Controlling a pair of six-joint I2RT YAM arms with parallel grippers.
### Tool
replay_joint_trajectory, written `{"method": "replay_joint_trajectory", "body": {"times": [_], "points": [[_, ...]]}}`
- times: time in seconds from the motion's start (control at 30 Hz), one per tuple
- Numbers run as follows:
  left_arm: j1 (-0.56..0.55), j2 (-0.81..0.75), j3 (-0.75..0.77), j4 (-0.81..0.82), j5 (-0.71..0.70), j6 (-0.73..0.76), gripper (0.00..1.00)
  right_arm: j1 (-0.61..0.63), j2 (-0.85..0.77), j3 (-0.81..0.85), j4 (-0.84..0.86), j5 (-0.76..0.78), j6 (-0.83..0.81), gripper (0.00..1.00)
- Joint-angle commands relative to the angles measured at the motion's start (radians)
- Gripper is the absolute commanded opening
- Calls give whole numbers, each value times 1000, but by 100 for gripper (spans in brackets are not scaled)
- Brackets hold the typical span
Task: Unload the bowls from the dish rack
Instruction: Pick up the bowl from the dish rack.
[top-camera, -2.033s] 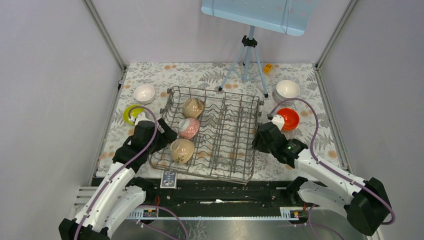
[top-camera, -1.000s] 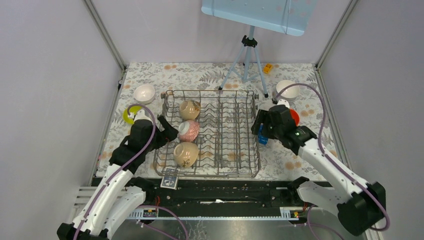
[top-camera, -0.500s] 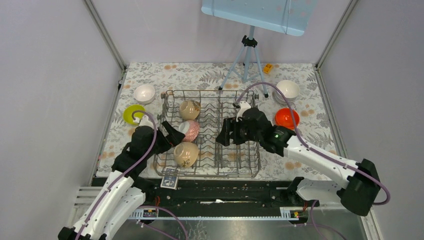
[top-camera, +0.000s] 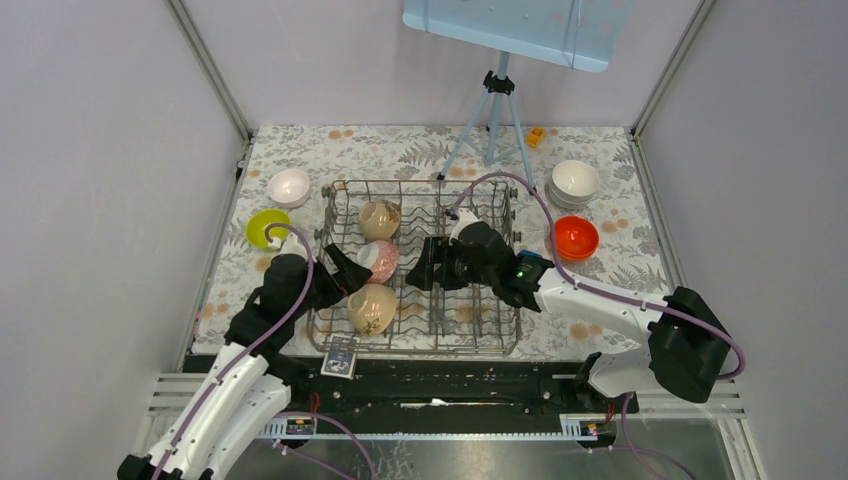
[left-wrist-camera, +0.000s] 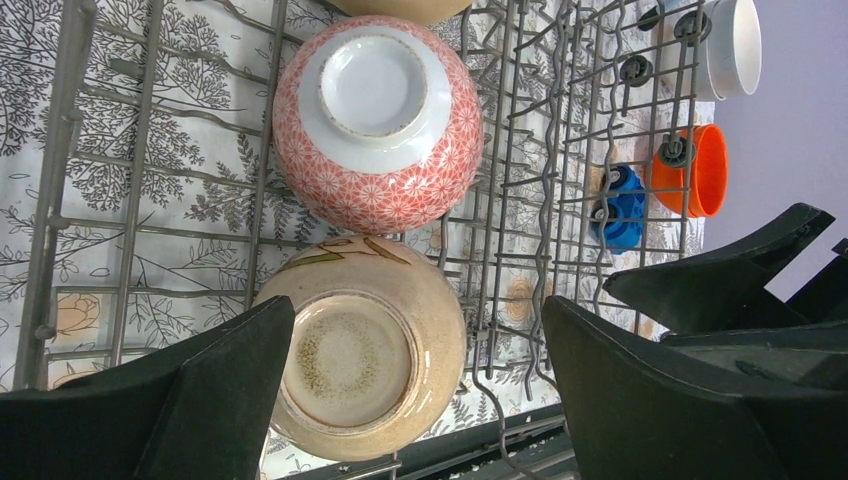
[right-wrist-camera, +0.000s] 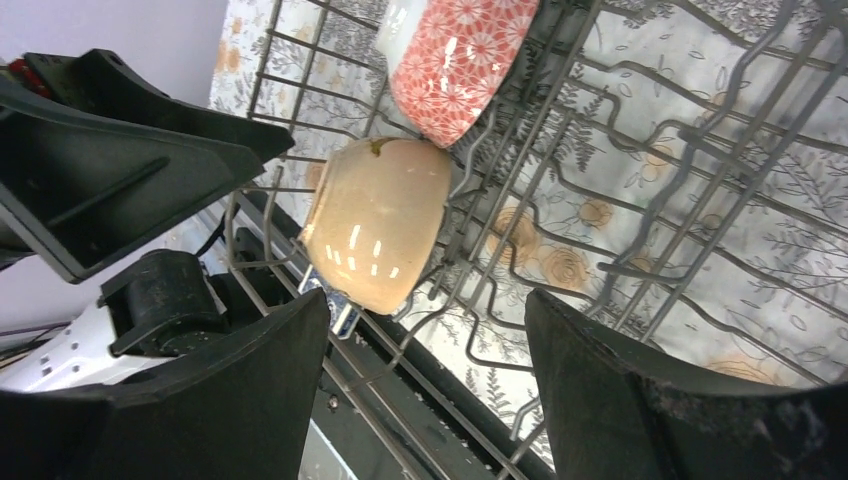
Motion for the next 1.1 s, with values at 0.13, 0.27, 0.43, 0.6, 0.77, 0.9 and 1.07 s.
{"method": "replay_joint_trajectory", "body": {"times": [0.13, 0.27, 0.43, 0.6, 0.77, 0.9, 1.07], "points": [[-40, 9, -7, 72, 31, 0, 96, 26, 8, -22, 128, 4, 80, 76], [-207, 48, -7, 70, -113, -41, 92, 40, 8, -59, 150, -2, 98, 74], [-394, 91, 14, 23, -329, -128, 92, 67, 32, -97, 215, -23, 150, 71], [-400, 67, 54, -104, -450, -184, 92, 108, 103, -71, 258, -35, 205, 70], [-400, 27, 65, -149, -503, -189, 92, 110, 148, -75, 280, -16, 287, 68], [-399, 34, 40, -152, -498, -212, 92, 111, 187, -81, 336, -33, 356, 65], [-400, 19, 7, -161, -514, -242, 90, 111, 223, -95, 399, -41, 414, 61]]}}
